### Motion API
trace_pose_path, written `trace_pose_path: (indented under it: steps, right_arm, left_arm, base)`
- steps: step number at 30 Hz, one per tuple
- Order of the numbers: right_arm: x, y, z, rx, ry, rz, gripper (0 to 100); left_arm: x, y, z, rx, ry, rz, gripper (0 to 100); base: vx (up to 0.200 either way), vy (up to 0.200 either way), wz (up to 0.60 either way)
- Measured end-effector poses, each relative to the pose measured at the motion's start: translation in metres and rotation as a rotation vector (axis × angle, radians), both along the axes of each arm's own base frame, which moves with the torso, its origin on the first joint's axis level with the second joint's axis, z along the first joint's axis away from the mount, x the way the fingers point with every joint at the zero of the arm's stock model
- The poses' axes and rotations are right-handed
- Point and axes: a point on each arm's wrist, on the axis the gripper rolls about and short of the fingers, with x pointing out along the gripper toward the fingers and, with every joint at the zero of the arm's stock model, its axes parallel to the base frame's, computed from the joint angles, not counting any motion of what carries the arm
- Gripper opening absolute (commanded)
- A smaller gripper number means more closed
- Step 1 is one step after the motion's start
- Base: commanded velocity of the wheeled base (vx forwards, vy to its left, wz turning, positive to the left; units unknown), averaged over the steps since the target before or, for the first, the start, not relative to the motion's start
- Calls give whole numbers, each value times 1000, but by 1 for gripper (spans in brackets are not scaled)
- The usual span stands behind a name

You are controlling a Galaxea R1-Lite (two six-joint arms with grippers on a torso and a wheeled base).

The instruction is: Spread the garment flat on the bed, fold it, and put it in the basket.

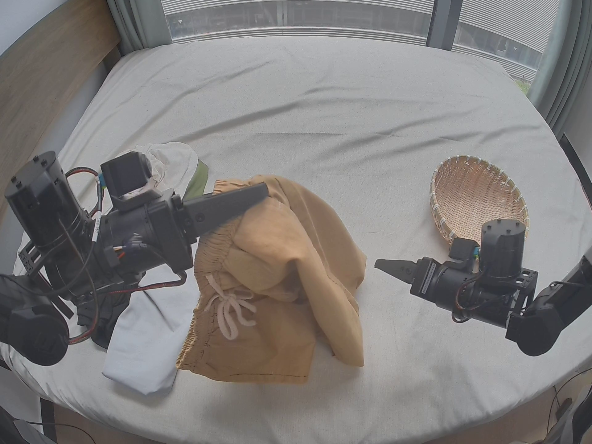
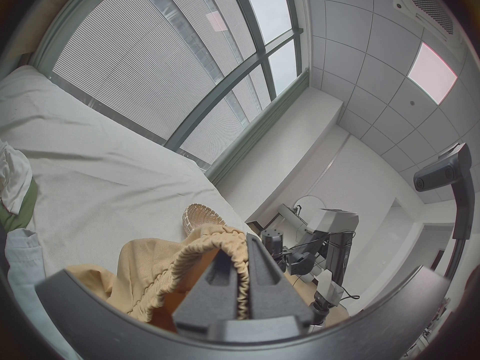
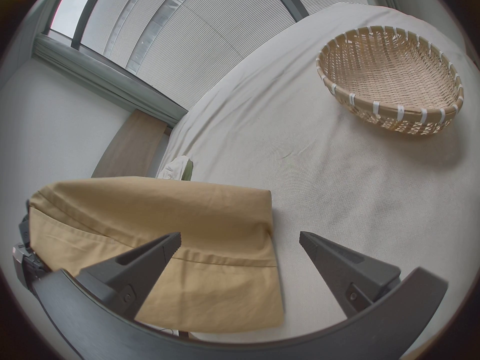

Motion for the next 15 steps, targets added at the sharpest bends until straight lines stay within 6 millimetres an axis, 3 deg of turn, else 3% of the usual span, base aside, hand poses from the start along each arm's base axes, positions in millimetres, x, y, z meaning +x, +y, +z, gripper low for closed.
trace_pose_path:
  steps: [15]
  right_arm:
    - [54,26,-34,-53,-8,19,100]
  left_arm:
    - [2,0,4,3,5,6,0]
  base:
    - [0,0,0]
